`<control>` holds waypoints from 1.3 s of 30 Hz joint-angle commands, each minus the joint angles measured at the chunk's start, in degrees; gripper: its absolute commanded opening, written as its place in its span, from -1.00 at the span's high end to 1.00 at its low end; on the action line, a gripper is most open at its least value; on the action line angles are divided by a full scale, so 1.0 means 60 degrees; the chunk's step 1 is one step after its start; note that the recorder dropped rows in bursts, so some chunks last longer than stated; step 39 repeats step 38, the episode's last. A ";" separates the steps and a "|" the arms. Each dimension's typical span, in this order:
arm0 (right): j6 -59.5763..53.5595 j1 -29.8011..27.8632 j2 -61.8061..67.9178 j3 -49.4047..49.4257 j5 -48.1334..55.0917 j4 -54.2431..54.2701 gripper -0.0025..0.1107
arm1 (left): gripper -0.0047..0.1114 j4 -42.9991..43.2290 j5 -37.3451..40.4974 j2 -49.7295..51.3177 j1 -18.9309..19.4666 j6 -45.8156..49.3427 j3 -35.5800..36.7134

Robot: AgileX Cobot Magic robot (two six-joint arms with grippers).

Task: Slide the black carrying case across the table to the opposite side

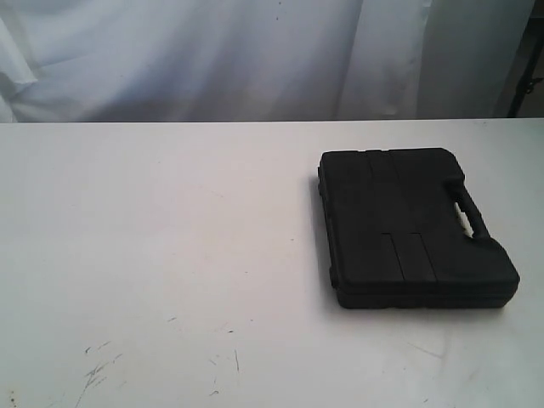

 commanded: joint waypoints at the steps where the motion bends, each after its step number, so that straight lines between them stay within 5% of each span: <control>1: -0.0064 -0.0054 -0.0060 0.0033 -0.0010 -0.0143 0.96 | 0.92 0.0024 -0.0050 -0.0036 -0.0050 0.0005 0.0045; 39: -0.0064 -0.0054 -0.0060 0.0033 -0.0032 0.0015 0.96 | 0.92 0.0024 -0.0050 -0.0036 -0.0050 0.0005 0.0045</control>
